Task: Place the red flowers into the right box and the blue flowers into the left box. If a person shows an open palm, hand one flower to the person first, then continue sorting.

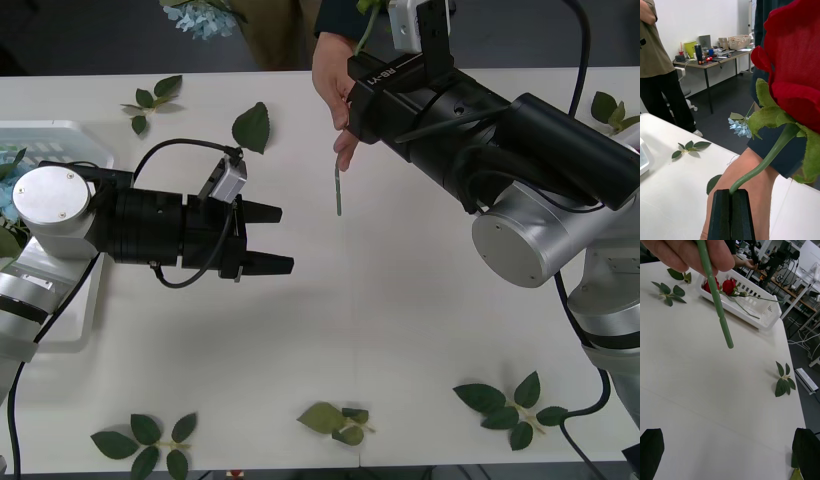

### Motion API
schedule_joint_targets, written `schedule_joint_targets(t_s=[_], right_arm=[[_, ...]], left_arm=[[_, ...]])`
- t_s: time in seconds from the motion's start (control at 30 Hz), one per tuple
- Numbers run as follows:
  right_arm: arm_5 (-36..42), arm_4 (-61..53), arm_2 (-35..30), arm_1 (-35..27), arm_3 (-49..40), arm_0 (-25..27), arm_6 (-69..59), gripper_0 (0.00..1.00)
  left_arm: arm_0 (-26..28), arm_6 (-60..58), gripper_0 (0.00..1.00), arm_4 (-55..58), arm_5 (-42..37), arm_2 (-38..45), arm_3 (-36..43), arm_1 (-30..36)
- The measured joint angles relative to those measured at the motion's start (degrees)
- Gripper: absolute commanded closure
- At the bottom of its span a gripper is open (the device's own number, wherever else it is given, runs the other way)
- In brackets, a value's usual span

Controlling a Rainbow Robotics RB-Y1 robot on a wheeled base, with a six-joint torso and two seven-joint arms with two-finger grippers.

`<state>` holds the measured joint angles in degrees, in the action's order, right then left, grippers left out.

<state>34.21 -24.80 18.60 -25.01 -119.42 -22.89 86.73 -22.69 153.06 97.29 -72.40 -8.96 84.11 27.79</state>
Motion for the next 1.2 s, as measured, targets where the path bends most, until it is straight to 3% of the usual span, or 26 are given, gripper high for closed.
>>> schedule_joint_targets(t_s=[0.1, 0.13, 0.23, 0.3, 0.33, 0.77, 1.03, 1.2], right_arm=[[-0.01, 0.0, 0.0, 0.0, 0.04, 0.0, 0.0, 0.97], [-0.01, 0.0, 0.0, 0.0, 0.05, 0.0, 0.0, 0.83], [-0.01, 0.05, 0.0, 0.0, 0.07, 0.0, 0.0, 0.22], [-0.01, 0.17, 0.0, 0.0, 0.07, 0.0, 0.0, 0.04], [-0.01, 0.25, 0.0, 0.0, 0.08, 0.0, 0.0, 0.0], [-0.01, -1.0, 0.0, -1.72, -0.09, 0.15, 0.0, 0.0], [-0.43, -10.21, -0.88, -17.23, -7.57, 6.48, -0.02, 0.0], [-0.41, -15.88, -5.68, -24.49, -8.27, 12.14, -0.05, 0.0]], left_arm=[[0.0, 0.0, 0.0, 0.0, 0.0, 0.0, 0.0, 0.0], [0.0, 0.0, 0.0, 0.0, 0.0, 0.0, 0.0, 0.0], [0.0, 0.0, 0.0, 0.0, 0.0, 0.0, 0.0, 0.0], [0.0, 0.0, 0.0, 0.0, 0.0, 0.0, 0.0, 0.0], [0.0, 0.0, 0.0, 0.0, 0.0, 0.0, 0.0, 0.0], [0.0, 0.0, 0.0, 0.0, 0.0, 0.0, 0.0, 0.0], [0.0, 0.0, 0.0, 0.0, 0.0, 0.0, -0.02, -0.02], [0.0, 0.0, 0.0, 0.01, 0.0, -0.01, -0.03, -0.04]])
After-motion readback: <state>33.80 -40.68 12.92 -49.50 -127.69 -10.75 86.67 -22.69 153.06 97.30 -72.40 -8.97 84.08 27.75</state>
